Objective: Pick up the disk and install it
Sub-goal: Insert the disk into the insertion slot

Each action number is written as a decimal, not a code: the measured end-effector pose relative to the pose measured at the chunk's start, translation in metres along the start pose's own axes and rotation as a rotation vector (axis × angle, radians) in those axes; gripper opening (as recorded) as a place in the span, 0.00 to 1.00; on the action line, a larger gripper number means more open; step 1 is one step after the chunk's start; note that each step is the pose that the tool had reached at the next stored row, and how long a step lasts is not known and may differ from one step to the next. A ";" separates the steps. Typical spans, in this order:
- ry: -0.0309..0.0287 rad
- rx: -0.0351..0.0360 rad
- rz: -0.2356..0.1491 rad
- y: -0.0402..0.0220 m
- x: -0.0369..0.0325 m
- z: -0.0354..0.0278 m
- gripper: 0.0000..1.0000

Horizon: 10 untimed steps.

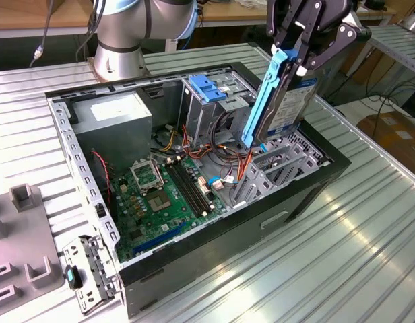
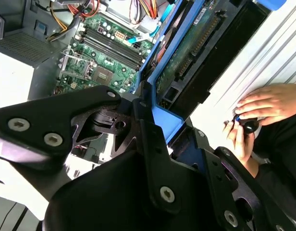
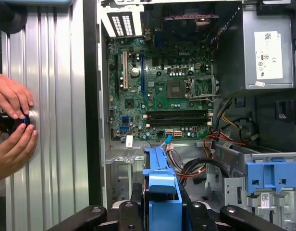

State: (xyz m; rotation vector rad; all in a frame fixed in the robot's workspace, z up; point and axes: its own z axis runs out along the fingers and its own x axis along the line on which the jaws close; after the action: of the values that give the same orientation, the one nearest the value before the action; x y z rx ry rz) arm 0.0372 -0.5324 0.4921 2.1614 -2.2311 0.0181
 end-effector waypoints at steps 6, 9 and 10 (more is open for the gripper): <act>0.0004 0.0000 0.000 -0.0111 -0.0004 0.0009 0.37; 0.0003 0.0000 0.000 -0.0169 -0.0006 0.0016 0.37; 0.0004 0.0000 0.000 -0.0180 -0.0007 0.0019 0.37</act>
State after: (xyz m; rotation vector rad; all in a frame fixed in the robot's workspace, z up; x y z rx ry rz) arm 0.0552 -0.5323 0.4899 2.1612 -2.2309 0.0185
